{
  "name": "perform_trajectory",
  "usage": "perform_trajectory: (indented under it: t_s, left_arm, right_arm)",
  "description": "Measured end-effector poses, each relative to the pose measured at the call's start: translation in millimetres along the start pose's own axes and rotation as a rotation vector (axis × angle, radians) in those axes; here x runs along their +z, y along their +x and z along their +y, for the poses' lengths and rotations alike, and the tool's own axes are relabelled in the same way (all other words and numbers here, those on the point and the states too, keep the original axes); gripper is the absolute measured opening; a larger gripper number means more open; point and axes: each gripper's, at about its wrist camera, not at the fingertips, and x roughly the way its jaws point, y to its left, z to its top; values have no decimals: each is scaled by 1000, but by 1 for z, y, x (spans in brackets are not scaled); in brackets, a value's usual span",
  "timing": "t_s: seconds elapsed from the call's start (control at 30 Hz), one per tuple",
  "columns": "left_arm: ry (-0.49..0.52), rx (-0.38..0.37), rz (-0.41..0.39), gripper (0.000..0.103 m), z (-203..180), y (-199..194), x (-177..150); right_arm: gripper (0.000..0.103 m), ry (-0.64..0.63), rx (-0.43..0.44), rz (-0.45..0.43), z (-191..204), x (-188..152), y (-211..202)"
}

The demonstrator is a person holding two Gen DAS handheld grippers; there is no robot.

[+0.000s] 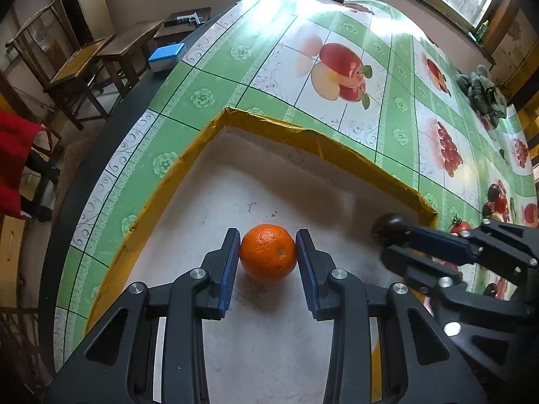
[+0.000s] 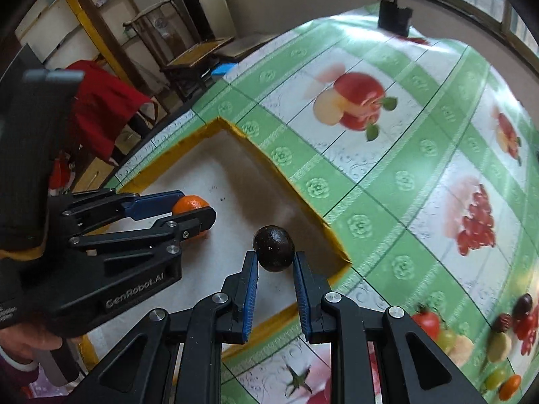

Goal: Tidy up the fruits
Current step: 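Carry the orange and plum into the white tray and open both grippers, then return to the fruits and grasp a dark red cherry with the right gripper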

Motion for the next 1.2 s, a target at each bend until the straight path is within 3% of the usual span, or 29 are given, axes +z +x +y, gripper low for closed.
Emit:
perform_trajectory:
  t_s: [0.23,0.3,0.37,0.53,0.57,0.63,0.67,0.9,1.2]
  left_arm:
    - [-80,-11,22,35,13,3,1]
    - [-77,14,22,35,13,2,1]
    - [-66,40,22,35,11,0,-1]
    - [-41,85,10,37,3,-10,-7]
    - [-30,91,-3,41,-1,-15,-8]
    - [-8,94,-40,61,-11,-27,-10]
    - [4,88,-67,63,-18,-34,-11]
    - [100,52,-121,63,-62,-59,-18]
    - [206,3,-104,63,-126,-59,-40]
  right_arm:
    - [22,-21,20,28,4,2,25]
    - [33,-29,29,16,7,3,25]
    - [37,-22,48,11,8,2,22]
    - [37,3,44,-35,4,-4,-3]
    - [37,17,43,-50,1,-7,-11]
    - [37,33,33,-72,-2,-11,-23]
    - [37,42,17,-87,-5,-16,-32]
    - [39,130,-44,-151,-29,-49,-75]
    - [40,270,-119,-165,-74,-105,-116]
